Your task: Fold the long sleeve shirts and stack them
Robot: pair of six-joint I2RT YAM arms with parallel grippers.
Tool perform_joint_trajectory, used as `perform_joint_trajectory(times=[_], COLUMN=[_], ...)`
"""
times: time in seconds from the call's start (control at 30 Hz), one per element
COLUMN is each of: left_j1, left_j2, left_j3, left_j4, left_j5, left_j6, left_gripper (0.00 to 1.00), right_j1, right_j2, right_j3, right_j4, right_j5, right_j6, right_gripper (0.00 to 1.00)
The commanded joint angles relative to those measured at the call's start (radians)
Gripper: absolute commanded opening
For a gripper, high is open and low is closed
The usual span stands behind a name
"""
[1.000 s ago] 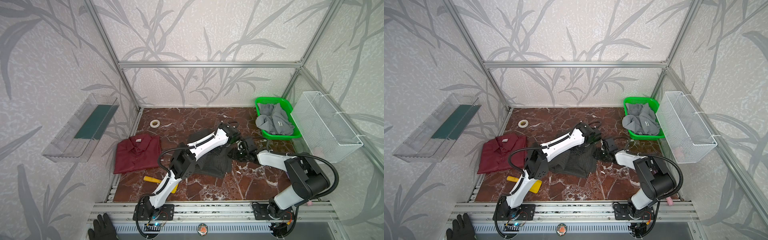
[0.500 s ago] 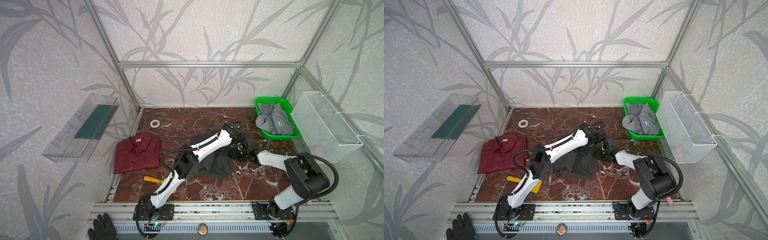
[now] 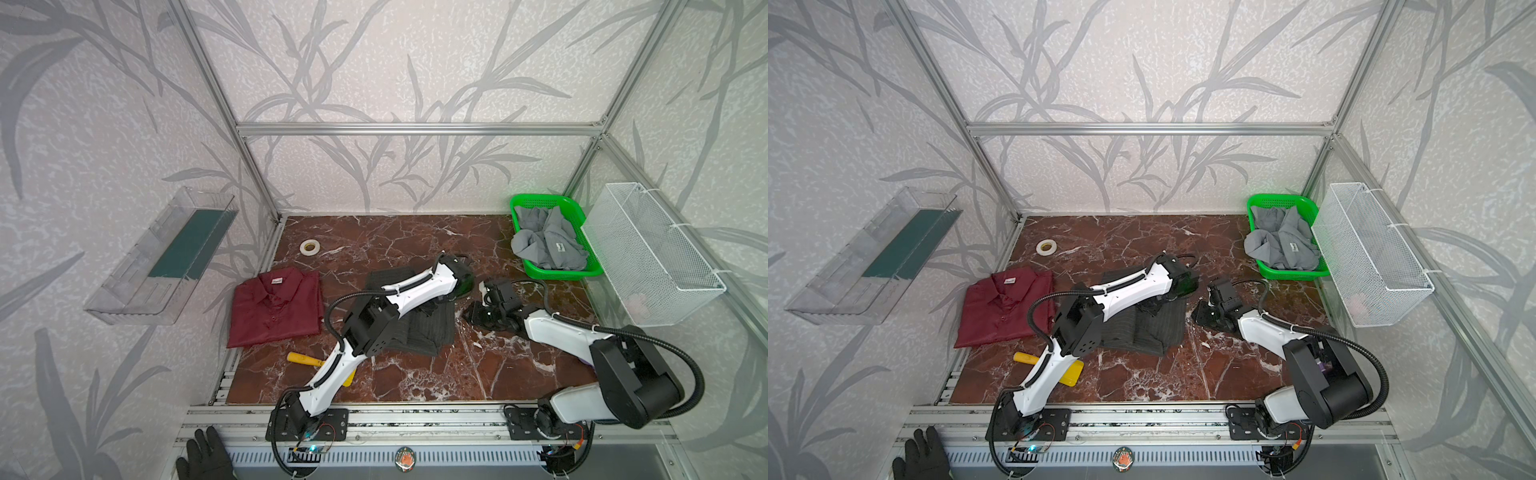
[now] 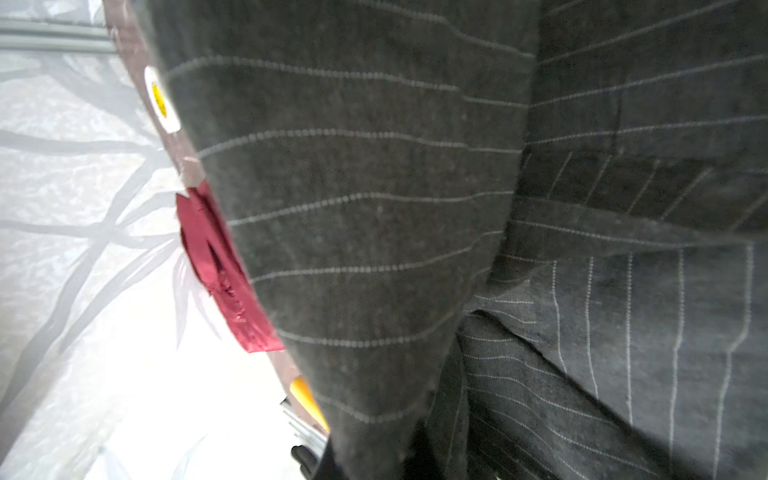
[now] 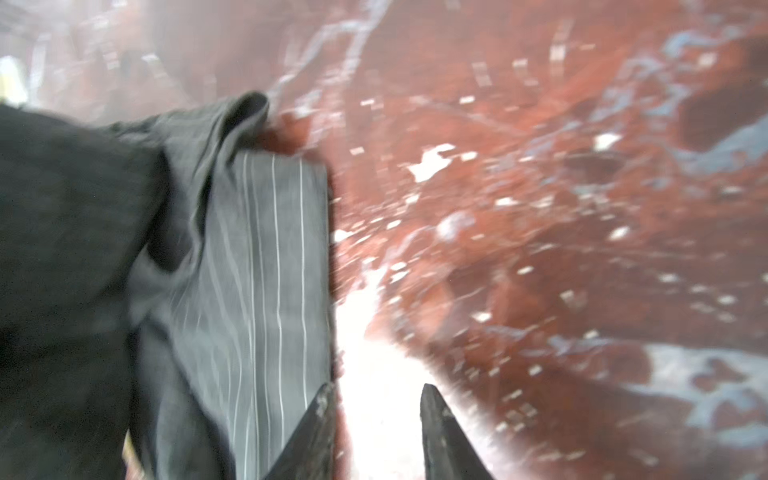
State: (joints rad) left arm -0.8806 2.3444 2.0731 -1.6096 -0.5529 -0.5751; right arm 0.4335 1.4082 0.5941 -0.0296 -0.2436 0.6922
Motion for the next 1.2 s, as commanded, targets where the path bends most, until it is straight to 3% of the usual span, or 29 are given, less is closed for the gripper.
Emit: perform_joint_trajectory(times=[0.0,0.1,0.27,0.4,0.63,0.7,0.77,0.87,1.03,1.17], left_j1=[0.037,0.026,-0.029,-0.075,-0.119,-0.118,-0.116,-0.102,-0.042,0.051], left_j2=[-0.138,-0.147,-0.079,-0.021,-0.022,-0.058,-0.106,-0.181,-0.349,-0.548], left_j3=[-0.012,0.015,0.04,0.048,0.069,0.074,0.082,0.101,0.04,-0.165], left_j4=[-0.132,-0.12,-0.108,-0.081,-0.032,-0.009,0.01,0.016,0.049,0.151], left_j5=[-0.079,-0.03,0.012,0.067,0.171,0.21,0.231,0.237,0.241,0.25], left_j6=[0.006,0.019,0.015,0.015,0.004,-0.004,-0.012,-0.026,-0.034,-0.037], left_gripper=[0.0,0.0,0.0,0.04,0.36,0.43,0.56,0.62,0.63,0.63], right_j1=[0.055,0.1,0.104,0.105,0.104,0.104,0.104,0.104,0.106,0.129], right_j2=[-0.028,0.005,0.079,0.109,0.133,0.128,0.117,0.09,0.001,-0.046], right_j3=[-0.038,-0.044,-0.047,-0.063,-0.075,-0.082,-0.084,-0.079,-0.038,0.06], right_j4=[0.099,0.153,0.226,0.241,0.254,0.257,0.257,0.238,0.177,0.077], right_j5=[-0.047,-0.036,-0.078,-0.041,-0.017,-0.013,-0.011,-0.014,-0.053,-0.07], right_j6=[0.038,0.075,0.113,0.11,0.115,0.116,0.112,0.104,0.08,0.058], right_gripper=[0.34,0.34,0.32,0.32,0.32,0.32,0.32,0.33,0.38,0.44])
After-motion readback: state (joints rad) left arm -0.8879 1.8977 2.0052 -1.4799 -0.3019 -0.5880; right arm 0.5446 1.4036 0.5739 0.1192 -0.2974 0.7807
